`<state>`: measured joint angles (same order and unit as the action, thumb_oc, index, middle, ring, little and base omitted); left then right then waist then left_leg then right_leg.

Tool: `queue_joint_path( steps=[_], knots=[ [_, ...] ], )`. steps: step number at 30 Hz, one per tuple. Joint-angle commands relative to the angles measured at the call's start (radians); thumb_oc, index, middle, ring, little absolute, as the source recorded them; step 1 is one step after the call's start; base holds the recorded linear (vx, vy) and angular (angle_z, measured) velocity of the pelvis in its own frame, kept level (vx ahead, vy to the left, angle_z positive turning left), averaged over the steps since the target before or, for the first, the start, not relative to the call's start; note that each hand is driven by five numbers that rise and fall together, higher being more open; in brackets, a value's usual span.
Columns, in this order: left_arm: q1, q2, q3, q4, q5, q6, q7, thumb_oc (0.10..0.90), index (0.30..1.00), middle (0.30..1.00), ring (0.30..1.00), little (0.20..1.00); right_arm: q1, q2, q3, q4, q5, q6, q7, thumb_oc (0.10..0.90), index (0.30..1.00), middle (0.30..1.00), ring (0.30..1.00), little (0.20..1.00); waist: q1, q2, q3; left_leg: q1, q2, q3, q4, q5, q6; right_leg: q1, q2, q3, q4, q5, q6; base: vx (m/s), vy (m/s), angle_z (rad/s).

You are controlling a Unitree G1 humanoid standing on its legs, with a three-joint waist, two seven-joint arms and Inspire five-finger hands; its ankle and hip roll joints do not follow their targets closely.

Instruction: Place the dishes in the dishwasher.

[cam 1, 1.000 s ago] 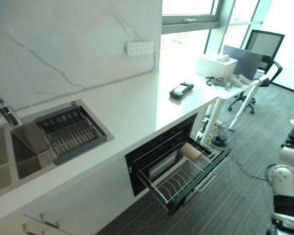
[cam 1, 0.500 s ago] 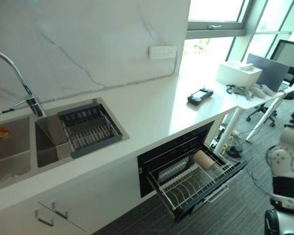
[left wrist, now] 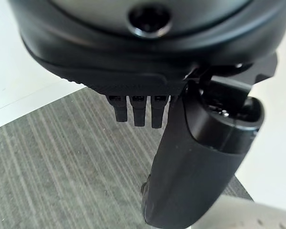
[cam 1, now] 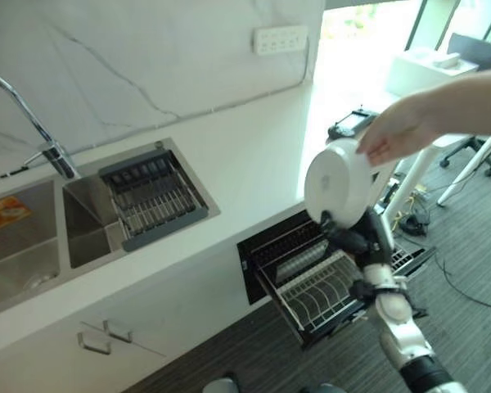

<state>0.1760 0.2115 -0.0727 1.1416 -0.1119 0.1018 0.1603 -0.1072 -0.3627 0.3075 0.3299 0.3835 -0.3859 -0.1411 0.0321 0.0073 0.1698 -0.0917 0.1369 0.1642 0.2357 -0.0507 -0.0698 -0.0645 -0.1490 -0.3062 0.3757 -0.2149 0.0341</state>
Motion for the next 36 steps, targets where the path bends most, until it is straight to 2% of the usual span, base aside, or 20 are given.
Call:
queue_joint_path(
  steps=[1,5,6,7,9,11,12,13,14,17,23,25,26,29,30,31,33,36],
  knots=[
    [-0.031,0.032,0.01,-0.023,0.001,-0.026,0.012,0.8,0.9,0.9,0.9,0.9,-0.023,0.026,0.052,0.037,-0.06,0.075,0.037,0.4,0.3,0.3,0.3,0.3,0.057,-0.017,0.018,0.023,-0.007,-0.023,0.064,-0.228,0.034,0.065,-0.043,-0.006,-0.076,-0.054,0.074,0.07,-0.009,-0.04],
    [-0.043,0.033,-0.001,-0.018,-0.017,-0.026,0.019,0.8,0.9,0.9,0.9,0.9,-0.012,0.036,0.048,0.161,-0.105,0.078,-0.02,0.4,0.3,0.3,0.3,0.3,0.048,-0.01,0.027,0.01,-0.007,-0.017,0.064,-0.212,0.041,0.052,-0.045,-0.012,-0.076,-0.038,0.065,-0.01,0.005,0.01],
    [-0.048,0.033,-0.003,-0.011,-0.02,-0.028,0.02,0.8,0.9,0.9,0.9,0.9,-0.011,0.033,0.047,0.187,-0.131,0.065,-0.027,0.4,0.3,0.3,0.3,0.3,0.048,-0.008,0.029,0.019,-0.008,-0.022,0.064,-0.23,0.034,0.06,-0.043,-0.005,-0.076,-0.053,0.072,-0.02,0.012,0.13],
    [-0.05,0.036,-0.006,-0.012,-0.016,-0.032,0.02,0.8,0.9,0.9,0.9,0.9,-0.013,0.025,0.043,0.209,-0.128,0.067,-0.043,0.4,0.3,0.3,0.3,0.3,0.049,-0.005,0.037,0.003,-0.011,-0.022,0.064,-0.211,0.041,0.047,-0.047,-0.016,-0.076,-0.036,0.065,0.05,0.004,0.15],
    [-0.047,0.042,-0.01,-0.017,-0.016,-0.03,0.017,0.8,0.9,0.9,0.9,0.9,-0.005,0.016,0.029,0.249,-0.141,0.054,-0.05,0.4,0.3,0.3,0.3,0.3,0.054,-0.003,0.042,0.007,-0.018,-0.034,0.064,-0.23,0.037,0.053,-0.047,-0.013,-0.076,-0.049,0.073,0.02,-0.001,0.11],
    [-0.043,0.043,-0.017,-0.027,-0.02,-0.029,0.016,0.8,0.9,0.9,0.9,0.9,-0.005,0.012,0.023,0.27,-0.171,0.059,-0.068,0.4,0.3,0.3,0.3,0.3,0.056,0.0,0.05,-0.009,-0.023,-0.036,0.064,-0.213,0.045,0.041,-0.051,-0.023,-0.076,-0.033,0.066,-0.04,0.01,0.14],
    [-0.041,0.044,-0.018,-0.028,-0.021,-0.027,0.015,0.8,0.9,0.9,0.9,0.9,-0.004,0.012,0.023,0.275,-0.18,0.063,-0.075,0.4,0.3,0.3,0.3,0.3,0.058,0.0,0.049,0.003,-0.024,-0.041,0.064,-0.23,0.039,0.051,-0.048,-0.014,-0.076,-0.049,0.073,-0.06,0.021,0.09],
    [-0.044,0.044,-0.021,-0.028,-0.02,-0.029,0.014,0.8,0.9,0.9,0.9,0.9,-0.01,0.01,0.024,0.289,-0.189,0.066,-0.091,0.4,0.3,0.3,0.3,0.3,0.059,0.002,0.053,-0.011,-0.024,-0.037,0.064,-0.211,0.045,0.04,-0.052,-0.025,-0.076,-0.032,0.066,0.08,0.002,0.09],
    [-0.043,0.046,-0.024,-0.027,-0.02,-0.029,0.012,0.8,0.9,0.9,0.9,0.9,-0.013,0.008,0.026,0.299,-0.197,0.068,-0.101,0.4,0.3,0.3,0.3,0.3,0.062,0.002,0.053,0.001,-0.024,-0.041,0.064,-0.229,0.039,0.052,-0.05,-0.018,-0.076,-0.048,0.073,0.01,0.01,0.1],
    [-0.048,0.047,-0.036,-0.026,-0.021,-0.027,0.013,0.8,0.9,0.9,0.9,0.9,-0.028,-0.001,0.026,0.326,-0.247,0.079,-0.137,0.4,0.3,0.3,0.3,0.3,0.069,0.005,0.059,-0.004,-0.026,-0.046,0.064,-0.227,0.038,0.05,-0.052,-0.023,-0.076,-0.046,0.073,0.04,0.01,0.12],
    [-0.035,0.054,-0.051,-0.034,-0.014,-0.031,0.015,0.8,0.9,0.9,0.9,0.9,-0.067,-0.023,0.037,0.317,-0.352,0.073,-0.284,0.4,0.3,0.3,0.3,0.3,0.088,0.006,0.064,-0.013,-0.036,-0.066,0.064,-0.222,0.041,0.05,-0.051,-0.027,-0.076,-0.044,0.073,0.02,0.001,0.08],
    [-0.033,0.058,-0.055,-0.041,-0.011,-0.028,0.015,0.8,0.9,0.9,0.9,0.9,-0.091,-0.038,0.034,0.296,-0.391,0.081,-0.344,0.4,0.3,0.3,0.3,0.3,0.095,0.007,0.07,-0.028,-0.038,-0.069,0.064,-0.201,0.048,0.039,-0.054,-0.039,-0.076,-0.026,0.065,-0.05,0.007,0.18],
    [-0.03,0.062,-0.062,-0.041,-0.008,-0.028,0.012,0.8,0.9,0.9,0.9,0.9,-0.12,-0.057,0.032,0.27,-0.435,0.096,-0.414,0.4,0.3,0.3,0.3,0.3,0.102,0.008,0.072,-0.033,-0.039,-0.074,0.064,-0.197,0.048,0.038,-0.053,-0.042,-0.076,-0.026,0.064,0.02,-0.002,0.19],
    [-0.024,0.064,-0.069,-0.036,-0.001,-0.036,0.009,0.8,0.9,0.9,0.9,0.9,-0.155,-0.082,0.025,0.248,-0.499,0.118,-0.524,0.4,0.3,0.3,0.3,0.3,0.114,0.012,0.077,-0.033,-0.037,-0.075,0.064,-0.193,0.046,0.043,-0.055,-0.05,-0.076,-0.025,0.064,0.04,0.012,0.08],
    [-0.026,0.064,-0.078,-0.033,-0.001,-0.041,0.009,0.8,0.9,0.9,0.9,0.9,-0.185,-0.098,0.021,0.241,-0.564,0.151,-0.626,0.4,0.3,0.3,0.3,0.3,0.123,0.018,0.083,-0.038,-0.037,-0.08,0.064,-0.188,0.047,0.043,-0.057,-0.056,-0.076,-0.022,0.063,0.03,0.026,0.08],
    [-0.026,0.063,-0.083,-0.032,-0.004,-0.042,0.01,0.8,0.9,0.9,0.9,0.9,-0.198,-0.105,0.021,0.241,-0.591,0.166,-0.663,0.4,0.3,0.3,0.3,0.3,0.126,0.02,0.086,-0.04,-0.038,-0.084,0.064,-0.186,0.047,0.042,-0.056,-0.057,-0.076,-0.021,0.062,0.03,0.028,0.12],
    [-0.027,0.064,-0.086,-0.03,-0.003,-0.045,0.006,0.8,0.9,0.9,0.9,0.9,-0.218,-0.116,0.024,0.244,-0.648,0.194,-0.703,0.4,0.3,0.3,0.3,0.3,0.132,0.025,0.089,-0.045,-0.044,-0.092,0.064,-0.183,0.048,0.041,-0.058,-0.06,-0.076,-0.019,0.063,0.03,0.026,0.21],
    [-0.03,0.068,-0.092,-0.027,0.0,-0.05,0.002,0.8,0.9,0.9,0.9,0.9,-0.274,-0.136,0.054,0.253,-0.735,0.275,-0.746,0.4,0.3,0.3,0.3,0.3,0.15,0.032,0.103,-0.055,-0.055,-0.113,0.064,-0.177,0.048,0.04,-0.06,-0.062,-0.076,-0.017,0.063,0.03,0.032,0.16]
  ],
)
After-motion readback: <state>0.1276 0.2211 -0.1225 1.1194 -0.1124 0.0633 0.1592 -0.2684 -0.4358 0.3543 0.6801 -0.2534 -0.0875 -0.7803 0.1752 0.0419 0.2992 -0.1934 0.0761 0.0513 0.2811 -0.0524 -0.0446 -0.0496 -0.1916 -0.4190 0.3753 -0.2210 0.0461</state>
